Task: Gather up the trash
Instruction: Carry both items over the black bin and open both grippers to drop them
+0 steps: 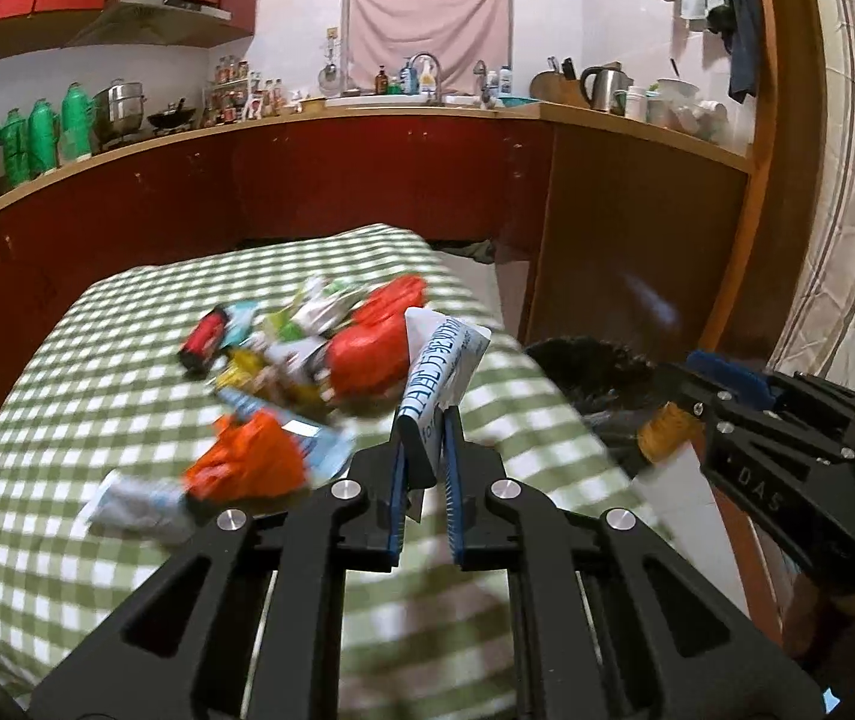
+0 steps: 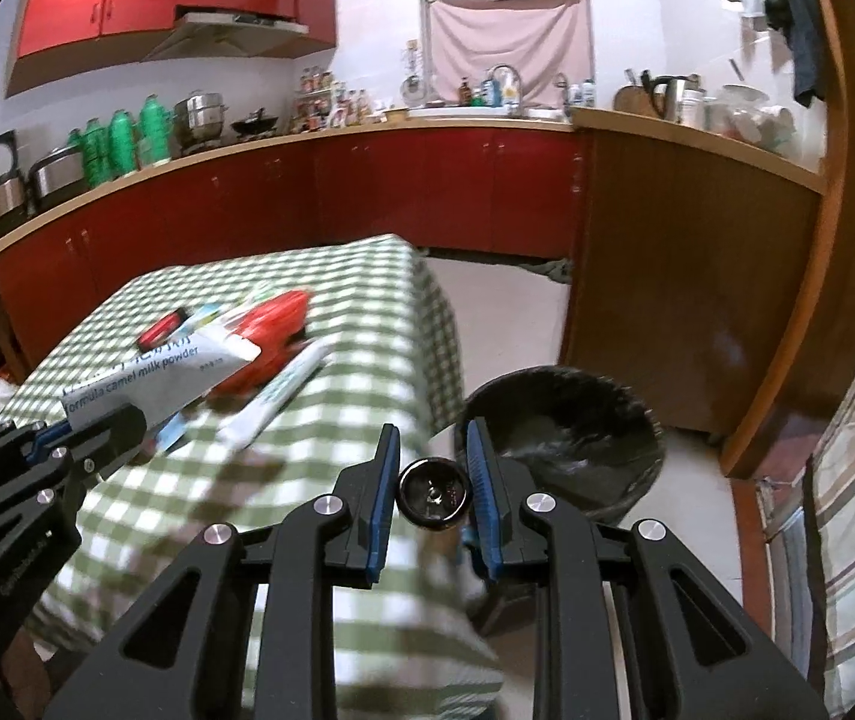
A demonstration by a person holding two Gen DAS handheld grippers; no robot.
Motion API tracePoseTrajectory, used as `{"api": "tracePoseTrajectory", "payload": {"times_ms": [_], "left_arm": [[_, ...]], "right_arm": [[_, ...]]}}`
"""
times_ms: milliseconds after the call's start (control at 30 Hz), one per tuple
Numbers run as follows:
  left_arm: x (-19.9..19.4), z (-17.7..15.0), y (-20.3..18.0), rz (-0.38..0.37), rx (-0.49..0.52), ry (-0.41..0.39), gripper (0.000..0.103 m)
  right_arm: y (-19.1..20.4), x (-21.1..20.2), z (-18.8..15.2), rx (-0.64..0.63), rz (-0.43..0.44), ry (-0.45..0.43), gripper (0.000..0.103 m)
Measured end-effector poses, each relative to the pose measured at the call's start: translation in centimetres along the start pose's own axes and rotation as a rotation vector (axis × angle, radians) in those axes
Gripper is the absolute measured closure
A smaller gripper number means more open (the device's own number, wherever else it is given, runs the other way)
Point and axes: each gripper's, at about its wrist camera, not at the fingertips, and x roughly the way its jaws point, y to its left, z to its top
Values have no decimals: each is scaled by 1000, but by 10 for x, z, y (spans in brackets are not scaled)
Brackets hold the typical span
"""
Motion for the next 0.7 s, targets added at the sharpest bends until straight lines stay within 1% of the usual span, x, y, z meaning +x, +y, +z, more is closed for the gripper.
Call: {"api": "tracePoseTrajectory", "payload": {"times_ms": [167, 333, 500, 700], "left_arm": [[26, 20, -28, -28, 20, 2, 92], [61, 39, -52, -50, 20, 45, 92], [92, 54, -73, -62, 33, 76, 92], [129, 68, -99, -66, 49, 125, 92]], "right_arm": [[-28, 10, 17, 13, -61, -37, 79], [-55, 31, 26, 45, -94, -46, 79], [-80, 51, 34, 82, -102, -45, 79], [-103, 74, 36, 101, -105, -29, 79]]}}
